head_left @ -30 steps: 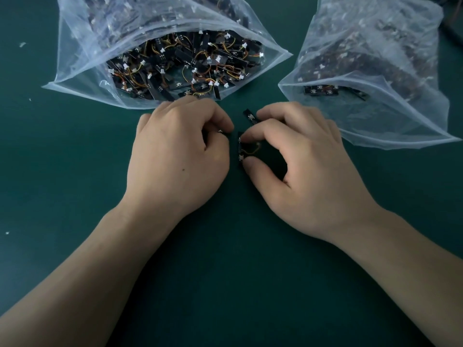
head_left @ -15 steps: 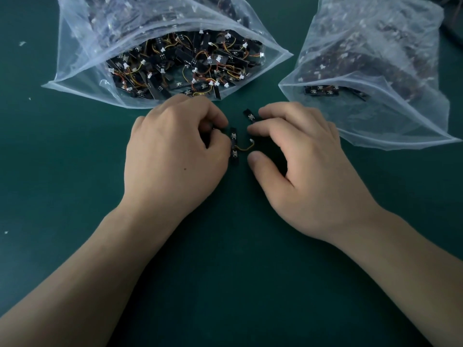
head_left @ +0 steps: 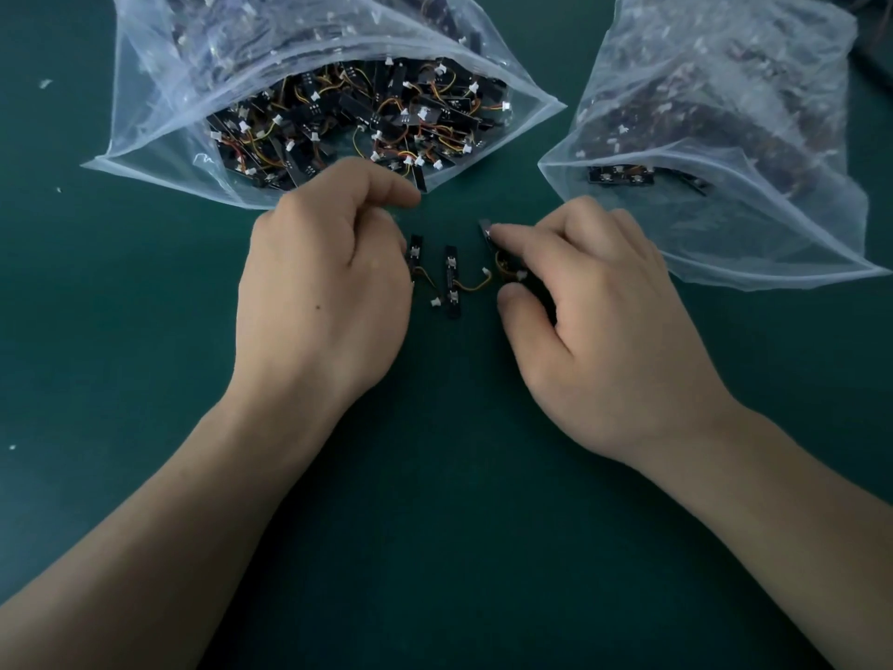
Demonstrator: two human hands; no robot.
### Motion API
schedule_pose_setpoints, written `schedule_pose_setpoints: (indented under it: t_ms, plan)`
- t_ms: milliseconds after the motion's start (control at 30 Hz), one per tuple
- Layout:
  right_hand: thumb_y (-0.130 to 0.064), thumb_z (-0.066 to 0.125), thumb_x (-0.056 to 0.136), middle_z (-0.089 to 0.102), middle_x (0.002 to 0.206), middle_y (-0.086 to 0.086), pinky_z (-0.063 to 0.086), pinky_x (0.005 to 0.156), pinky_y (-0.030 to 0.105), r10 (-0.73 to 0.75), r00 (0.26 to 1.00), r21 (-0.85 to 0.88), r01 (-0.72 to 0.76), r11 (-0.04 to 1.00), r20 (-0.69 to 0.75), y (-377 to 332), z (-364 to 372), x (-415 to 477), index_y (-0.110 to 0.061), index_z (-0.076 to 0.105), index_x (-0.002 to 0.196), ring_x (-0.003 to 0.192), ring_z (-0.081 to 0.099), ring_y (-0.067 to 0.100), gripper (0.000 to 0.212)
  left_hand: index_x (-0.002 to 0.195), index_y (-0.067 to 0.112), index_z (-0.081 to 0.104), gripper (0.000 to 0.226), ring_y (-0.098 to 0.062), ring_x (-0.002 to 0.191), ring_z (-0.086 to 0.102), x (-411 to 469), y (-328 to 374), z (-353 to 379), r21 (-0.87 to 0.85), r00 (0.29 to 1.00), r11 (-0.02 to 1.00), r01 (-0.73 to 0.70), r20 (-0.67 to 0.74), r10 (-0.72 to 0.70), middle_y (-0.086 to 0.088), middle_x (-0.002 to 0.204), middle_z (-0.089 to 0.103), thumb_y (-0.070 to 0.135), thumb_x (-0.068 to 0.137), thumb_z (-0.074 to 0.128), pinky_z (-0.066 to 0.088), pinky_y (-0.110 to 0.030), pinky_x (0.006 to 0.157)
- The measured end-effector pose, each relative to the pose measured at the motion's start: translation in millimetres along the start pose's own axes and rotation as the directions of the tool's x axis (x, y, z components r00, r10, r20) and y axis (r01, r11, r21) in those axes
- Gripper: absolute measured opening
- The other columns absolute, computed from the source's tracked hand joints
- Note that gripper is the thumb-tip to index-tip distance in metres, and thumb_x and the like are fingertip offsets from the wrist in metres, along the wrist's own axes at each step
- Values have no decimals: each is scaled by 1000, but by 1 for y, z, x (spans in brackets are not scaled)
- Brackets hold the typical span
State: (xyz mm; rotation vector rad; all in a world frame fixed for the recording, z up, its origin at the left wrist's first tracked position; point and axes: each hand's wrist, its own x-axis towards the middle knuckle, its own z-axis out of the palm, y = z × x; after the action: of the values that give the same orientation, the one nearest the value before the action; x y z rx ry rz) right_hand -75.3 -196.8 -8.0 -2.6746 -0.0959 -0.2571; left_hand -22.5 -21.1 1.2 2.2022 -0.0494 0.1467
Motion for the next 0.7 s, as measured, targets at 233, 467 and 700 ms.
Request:
schedule_pose_setpoints:
  t_ms: [233,467,700]
  plan:
    - [-18,57,98,58,105,-2,46,94,35,-25,999,67,27,997,-38,3,0,0,-15,71,131,103,55,20,36,111,32,76,32,-17,80,57,-2,-1,3,145,997,987,-75,35,71,17,88,63,14,97,54,54,-44,88]
    - [-26,63,95,60,101,-4,50,90,39,-14,999,126,20,992,-46,2,-2,0,-19,73,121,101,59,18,29,96,32,74,25,-15,77,55,-3,0,4,202,995,974,-101,30,97,14,98,65,14,93,56,49,-42,84]
    - [-26,69,94,61,95,-4,51,82,41,-1,998,132,9,991,-61,1,-3,0,-19,72,101,93,60,18,11,107,35,72,25,-16,80,56,-4,-1,3,176,987,973,-153,69,142,13,99,64,26,92,54,51,-44,87]
